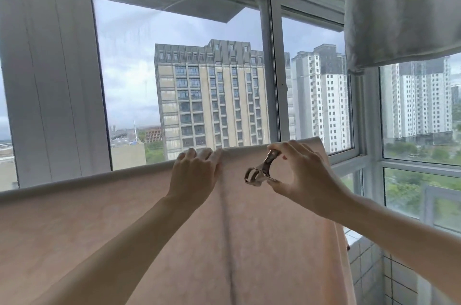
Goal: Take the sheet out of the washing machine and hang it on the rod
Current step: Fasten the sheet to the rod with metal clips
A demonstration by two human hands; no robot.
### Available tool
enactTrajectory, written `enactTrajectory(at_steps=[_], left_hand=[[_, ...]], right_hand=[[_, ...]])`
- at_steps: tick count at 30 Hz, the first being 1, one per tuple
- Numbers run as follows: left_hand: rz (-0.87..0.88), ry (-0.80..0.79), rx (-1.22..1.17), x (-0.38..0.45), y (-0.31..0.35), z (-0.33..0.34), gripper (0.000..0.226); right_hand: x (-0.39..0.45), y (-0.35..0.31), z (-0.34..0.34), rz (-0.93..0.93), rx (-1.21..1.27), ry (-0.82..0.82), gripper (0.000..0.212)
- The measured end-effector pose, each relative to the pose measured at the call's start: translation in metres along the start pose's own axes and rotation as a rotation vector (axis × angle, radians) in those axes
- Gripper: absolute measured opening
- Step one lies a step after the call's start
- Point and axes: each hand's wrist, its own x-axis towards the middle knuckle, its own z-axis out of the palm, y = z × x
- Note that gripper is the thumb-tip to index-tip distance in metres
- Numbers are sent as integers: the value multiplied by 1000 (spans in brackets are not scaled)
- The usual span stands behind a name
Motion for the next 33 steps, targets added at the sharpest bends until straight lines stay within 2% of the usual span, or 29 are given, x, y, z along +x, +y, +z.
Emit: enactTrajectory(at_steps=[8,15,20,26,33], left_hand=[[-134,-115,-94,29,38,13,34],[-152,-203,-228,60,65,25,26],[-175,-235,-169,74,77,32,22],[-181,-155,-117,67,77,43,23],[-165,-142,-111,68,77,43,22]], right_hand=[[7,58,-14,-62,-53,21,59],[22,81,-23,-159,-108,67,62],[39,94,-30,-186,-141,63,67],[59,109,-32,-143,-117,56,68],[70,112,-30,-52,-161,-34,54]])
